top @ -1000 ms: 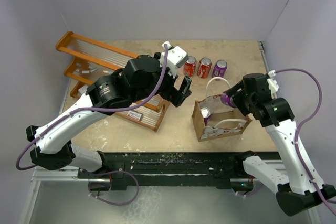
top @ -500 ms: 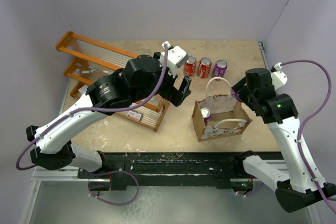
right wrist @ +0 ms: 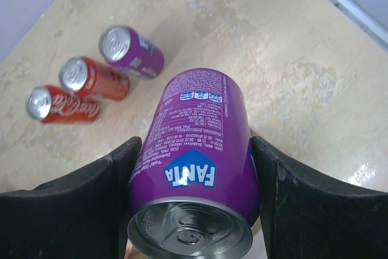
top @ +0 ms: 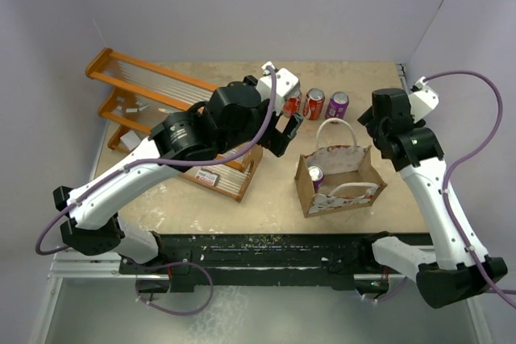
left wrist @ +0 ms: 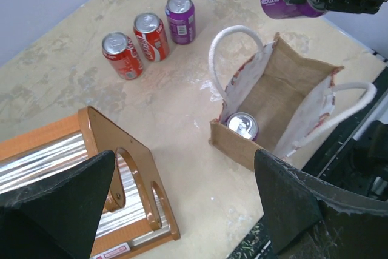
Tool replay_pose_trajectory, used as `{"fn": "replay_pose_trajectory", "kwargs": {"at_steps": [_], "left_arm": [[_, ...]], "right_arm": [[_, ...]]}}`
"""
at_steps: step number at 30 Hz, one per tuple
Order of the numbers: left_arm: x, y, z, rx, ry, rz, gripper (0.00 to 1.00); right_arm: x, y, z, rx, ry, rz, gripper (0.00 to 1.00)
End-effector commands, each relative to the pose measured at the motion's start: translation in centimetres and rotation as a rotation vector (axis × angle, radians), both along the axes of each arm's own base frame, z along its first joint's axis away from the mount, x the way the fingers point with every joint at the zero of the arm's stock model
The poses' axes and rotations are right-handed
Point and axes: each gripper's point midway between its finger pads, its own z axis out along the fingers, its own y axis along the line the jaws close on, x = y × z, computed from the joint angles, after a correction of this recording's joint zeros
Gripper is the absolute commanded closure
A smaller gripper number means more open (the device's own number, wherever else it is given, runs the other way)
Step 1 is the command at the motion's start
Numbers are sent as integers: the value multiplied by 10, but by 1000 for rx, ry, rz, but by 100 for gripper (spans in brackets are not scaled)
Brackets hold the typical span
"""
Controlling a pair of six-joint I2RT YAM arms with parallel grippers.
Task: Take the beverage out of the canvas bag
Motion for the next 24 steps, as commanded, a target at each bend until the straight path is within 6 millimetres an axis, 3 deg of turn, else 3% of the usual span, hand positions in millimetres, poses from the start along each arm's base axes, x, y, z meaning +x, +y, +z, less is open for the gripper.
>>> {"fn": "replay_pose_trajectory", "kwargs": {"at_steps": [1,9,12,16,24], "left_arm": [[20,-1,27,-11,-105,56,1],[49,4,22,24,-121,121,1],[56,8,15,46,-126,141,1],[61,15,17,53,-139,167,1],[85,28,40,15,-202,224,1]], "right_arm": [[40,-28,21,-55,-122,-98,100],[98,-44,-12,1,-74,-115,100],[116,-44,-40,44,-21,-138,100],[130,-44,-63,103,61,-168,100],[150,-51,-100,211,202,-223,100]]}}
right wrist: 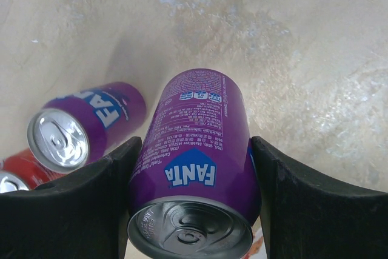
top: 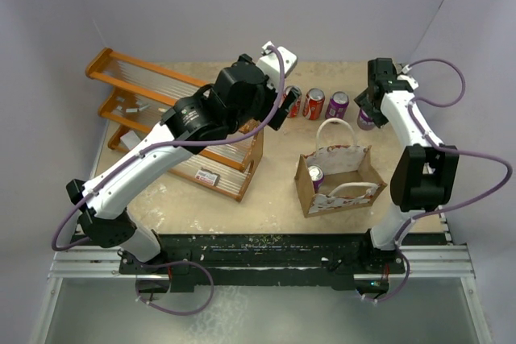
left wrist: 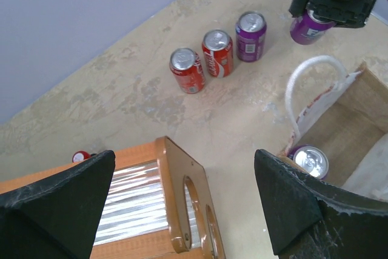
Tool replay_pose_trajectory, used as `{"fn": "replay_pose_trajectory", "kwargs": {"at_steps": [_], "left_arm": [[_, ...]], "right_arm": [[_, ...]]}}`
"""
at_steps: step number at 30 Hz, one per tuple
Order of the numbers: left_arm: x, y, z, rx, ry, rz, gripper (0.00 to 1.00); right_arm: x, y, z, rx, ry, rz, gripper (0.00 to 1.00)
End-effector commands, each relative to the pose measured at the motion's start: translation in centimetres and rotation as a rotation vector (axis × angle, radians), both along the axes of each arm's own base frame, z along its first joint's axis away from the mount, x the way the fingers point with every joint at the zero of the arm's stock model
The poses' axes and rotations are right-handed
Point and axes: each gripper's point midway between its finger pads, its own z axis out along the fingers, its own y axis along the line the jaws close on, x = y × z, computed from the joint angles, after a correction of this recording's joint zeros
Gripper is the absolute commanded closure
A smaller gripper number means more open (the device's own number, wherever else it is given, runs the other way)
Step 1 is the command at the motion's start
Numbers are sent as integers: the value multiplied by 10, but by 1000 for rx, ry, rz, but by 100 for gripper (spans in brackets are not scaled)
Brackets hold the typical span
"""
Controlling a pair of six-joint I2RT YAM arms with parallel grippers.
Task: Take the beverage out of the canvas bag
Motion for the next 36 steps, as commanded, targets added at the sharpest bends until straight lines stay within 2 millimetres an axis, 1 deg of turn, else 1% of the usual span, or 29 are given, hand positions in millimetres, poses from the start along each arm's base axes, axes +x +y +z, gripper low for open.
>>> {"fn": "replay_pose_trajectory", "kwargs": {"at_steps": [1,4,6,9,11,12,17,20,23,27,33,36], "left_arm": [[17,15,38,-73,-102,57,1],[15,27,32,-53,-96,79,1],[15,31,32,-56,-93,86,1],[17,31,39,-58,-116,90,1],[20,32,40,-47,-126,100,1],[21,32,41,-47,-126,103,1],[20,27,34,-51,-100,89,1],[20,25,33,-53,-96,81,1],[21,26,31,-43,-95,86,1],[20,27,29,-39,-94,86,1],[21,27,28,-33,-100,88,1],[21,27,27,-31,-98,87,1]], "right_arm": [[21,-8,25,79,-95,-63,100],[35,-8,17,125,-118,-49,100],[43,-7,13,156,-115,-41,100],[55,-4,7,199,-93,-18,100],[63,-2,5,215,-84,-14,100],[66,-2,2,224,-78,-20,100],[81,-2,5,233,-100,-13,100],[86,-3,2,226,-103,-19,100],[90,-3,-3,230,-99,-20,95],[95,-6,-9,214,-95,-19,94],[95,-4,-15,218,-87,-16,93],[96,-3,-16,217,-82,-12,90]]}}
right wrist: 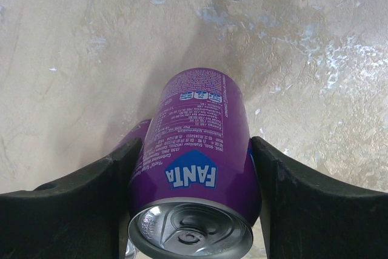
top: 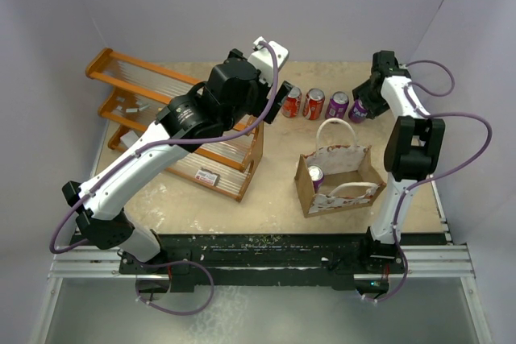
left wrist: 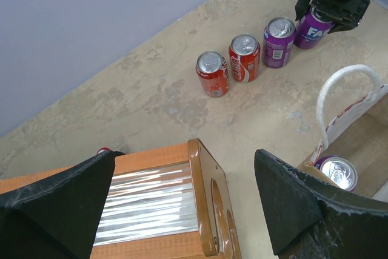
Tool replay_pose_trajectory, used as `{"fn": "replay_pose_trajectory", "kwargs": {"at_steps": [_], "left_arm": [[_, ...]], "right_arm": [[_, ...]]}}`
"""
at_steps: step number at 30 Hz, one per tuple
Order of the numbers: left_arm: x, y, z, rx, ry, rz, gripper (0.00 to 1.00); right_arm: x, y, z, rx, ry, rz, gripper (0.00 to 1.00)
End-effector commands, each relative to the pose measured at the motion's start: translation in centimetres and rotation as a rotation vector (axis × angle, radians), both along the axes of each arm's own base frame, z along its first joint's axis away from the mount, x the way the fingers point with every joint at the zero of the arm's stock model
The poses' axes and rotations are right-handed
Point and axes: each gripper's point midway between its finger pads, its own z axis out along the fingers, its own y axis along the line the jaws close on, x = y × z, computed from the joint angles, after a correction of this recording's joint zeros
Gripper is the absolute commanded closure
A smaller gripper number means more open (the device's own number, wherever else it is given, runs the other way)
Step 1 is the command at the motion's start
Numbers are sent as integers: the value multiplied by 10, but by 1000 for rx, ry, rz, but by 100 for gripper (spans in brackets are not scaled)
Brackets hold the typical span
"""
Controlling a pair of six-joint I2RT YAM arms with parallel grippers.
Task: Take the beverage out of the canvas bag
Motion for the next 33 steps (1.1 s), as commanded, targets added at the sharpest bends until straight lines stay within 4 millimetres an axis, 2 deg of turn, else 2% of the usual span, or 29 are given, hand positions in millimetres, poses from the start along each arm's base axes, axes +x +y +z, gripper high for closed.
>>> {"fn": "replay_pose_trajectory", "kwargs": {"at_steps": [1,7,15,21,25,28,29,33], "left_arm": [[2,3,18,-41,-48,4,1],[1,4,16,-38,-43,2,1],[1,5,15,-39,-41,3,1],[-1,2,13,-45,-31,-9,1],[-2,-1,11,-54,-18,-21,1],[-3,-5,10,-64,-9,-34,1],[-4,-6,10,-69,-7,-37,1],[-7,-9,6,-80,12,-51,1]], "right_arm": [[21,0,39,-14,-123,-2,88],[23,3,34,-12,-115,11,73],[27,5,39,-13,-135,38,37],[28,6,55,-26,-154,69,18],[22,4,68,-49,-169,86,3],[9,2,68,-72,-163,108,0],[5,3,75,-82,-181,122,0],[-22,2,74,-126,-205,171,0]]}}
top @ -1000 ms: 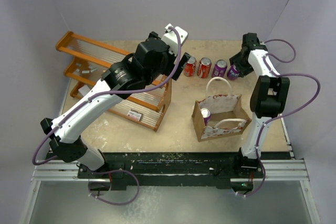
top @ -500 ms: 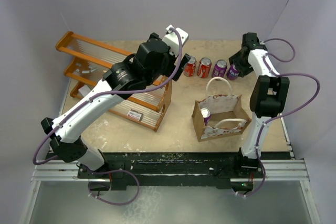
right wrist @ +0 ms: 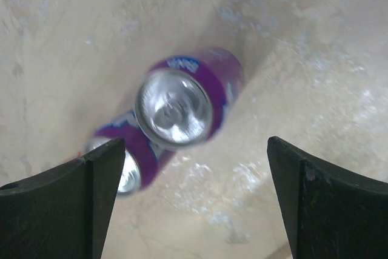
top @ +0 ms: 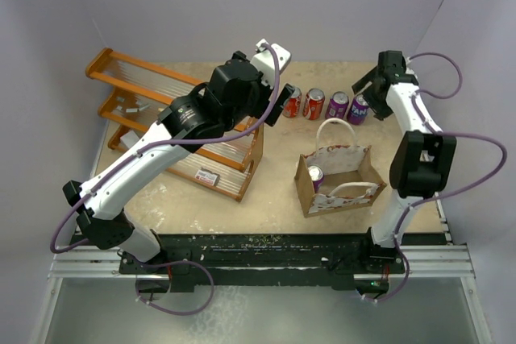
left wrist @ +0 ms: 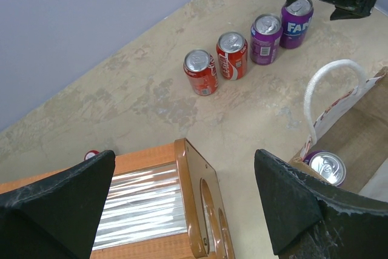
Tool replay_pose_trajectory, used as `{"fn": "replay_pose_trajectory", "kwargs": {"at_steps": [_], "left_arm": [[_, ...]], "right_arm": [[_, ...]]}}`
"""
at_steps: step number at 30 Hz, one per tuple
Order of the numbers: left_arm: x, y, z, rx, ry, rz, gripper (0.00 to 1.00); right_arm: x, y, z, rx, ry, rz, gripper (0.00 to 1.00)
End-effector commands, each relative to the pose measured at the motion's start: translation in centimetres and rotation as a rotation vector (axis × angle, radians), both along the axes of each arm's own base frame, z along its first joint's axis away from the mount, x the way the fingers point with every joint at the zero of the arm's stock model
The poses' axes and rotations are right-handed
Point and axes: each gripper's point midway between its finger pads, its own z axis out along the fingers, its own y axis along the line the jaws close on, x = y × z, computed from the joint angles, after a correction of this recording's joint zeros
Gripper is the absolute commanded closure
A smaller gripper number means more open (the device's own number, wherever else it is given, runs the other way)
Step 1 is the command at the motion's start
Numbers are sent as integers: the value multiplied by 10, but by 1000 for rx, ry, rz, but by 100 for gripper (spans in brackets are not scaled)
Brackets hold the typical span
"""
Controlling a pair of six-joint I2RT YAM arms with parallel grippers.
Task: Take the beverage out of the canvas bag
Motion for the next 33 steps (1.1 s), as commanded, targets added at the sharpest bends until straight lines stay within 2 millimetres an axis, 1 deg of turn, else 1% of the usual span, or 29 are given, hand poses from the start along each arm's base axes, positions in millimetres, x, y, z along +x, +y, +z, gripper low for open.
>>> {"fn": "replay_pose_trajectory", "kwargs": {"at_steps": [1,5,8,11,14,16,18,21,23,25,26,28,30,31,33], "left_arm": [[-5,-2,11,-69,-3,-19,1],[-9,-5,6,-83,20,-33,1],[-12,-9,3,-90,34,-49,1],[-16,-12,3,-97,39,-61,1],[-20,-15,6,-105,38,-74,1],[-23,-16,9,-111,35,-82,1],[-26,-17,11,-128,49,-88,1],[-33,-20,12,-163,87,-107,1],[-39,-26,11,-183,114,-136,1],[-43,-28,10,-194,128,-157,1],[-44,-28,12,-198,129,-160,1],[-47,-25,16,-213,128,-158,1],[-53,-21,24,-245,139,-157,1],[-58,-19,28,-263,150,-165,1],[-67,-15,26,-291,183,-179,1]], "right_arm": [[-23,-2,33,-78,-111,72,0],[-53,-4,30,-136,-128,125,0],[-72,-6,35,-187,-129,169,0],[-86,-14,52,-261,-141,184,0],[-95,-17,82,-310,-210,191,0],[-99,-16,97,-317,-255,194,0],[-100,-7,104,-282,-294,216,0],[-99,17,112,-186,-354,291,0],[-98,25,126,-162,-396,324,0],[-103,38,139,-128,-424,386,0],[-107,43,145,-122,-437,412,0],[-117,42,154,-140,-454,412,0],[-134,40,165,-143,-469,384,0],[-140,43,169,-120,-477,377,0],[-152,57,176,-65,-508,416,0]]}}
